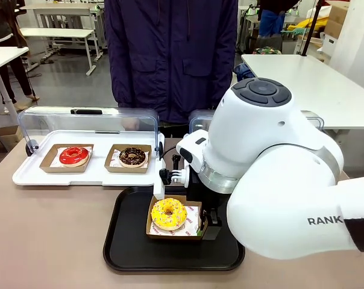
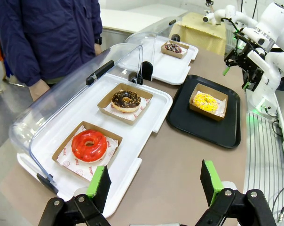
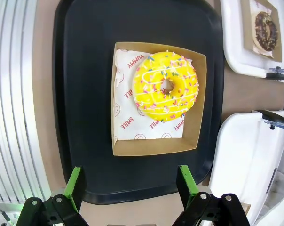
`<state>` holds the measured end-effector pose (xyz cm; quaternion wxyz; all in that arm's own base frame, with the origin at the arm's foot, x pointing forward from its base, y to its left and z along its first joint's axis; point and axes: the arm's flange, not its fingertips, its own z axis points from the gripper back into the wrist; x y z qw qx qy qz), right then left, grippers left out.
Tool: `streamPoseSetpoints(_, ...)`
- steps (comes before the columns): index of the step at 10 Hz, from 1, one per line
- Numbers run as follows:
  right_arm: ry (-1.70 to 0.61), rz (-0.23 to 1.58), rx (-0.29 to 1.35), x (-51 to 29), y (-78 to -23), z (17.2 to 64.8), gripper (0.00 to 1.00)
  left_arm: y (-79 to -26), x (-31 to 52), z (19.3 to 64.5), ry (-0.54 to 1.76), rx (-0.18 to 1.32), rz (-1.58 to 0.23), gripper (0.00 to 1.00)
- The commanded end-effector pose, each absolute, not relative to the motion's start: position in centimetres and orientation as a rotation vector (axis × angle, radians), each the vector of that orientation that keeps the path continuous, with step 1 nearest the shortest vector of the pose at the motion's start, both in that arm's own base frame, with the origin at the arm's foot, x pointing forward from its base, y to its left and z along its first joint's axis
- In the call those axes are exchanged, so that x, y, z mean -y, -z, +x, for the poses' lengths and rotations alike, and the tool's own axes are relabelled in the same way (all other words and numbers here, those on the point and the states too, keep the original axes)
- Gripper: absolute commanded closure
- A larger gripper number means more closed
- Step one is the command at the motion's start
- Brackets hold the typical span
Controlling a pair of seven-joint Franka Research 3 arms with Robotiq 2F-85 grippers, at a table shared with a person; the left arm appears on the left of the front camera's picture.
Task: Move the third donut from the left to the tray.
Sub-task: Pick up the Paper togo box containing the Donut indicated by the person and place it on the Handle tray.
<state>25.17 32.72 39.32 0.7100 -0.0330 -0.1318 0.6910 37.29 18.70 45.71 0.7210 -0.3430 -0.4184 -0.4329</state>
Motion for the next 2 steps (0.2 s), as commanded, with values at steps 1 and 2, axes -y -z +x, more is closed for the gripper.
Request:
streamPoseSetpoints(1, -1.51, -0.104, 0.304, -33.03, -39.11, 25.05, 0.0, -45.95, -18.63, 37.22, 0.962, 0.938, -0.763, 0.0)
streamPoseSetpoints(2, -1.51, -0.104, 0.304, -33.03, -39.11, 25.05, 0.0, -45.95, -18.63, 37.22, 0.962, 0.938, -0.763, 0.0)
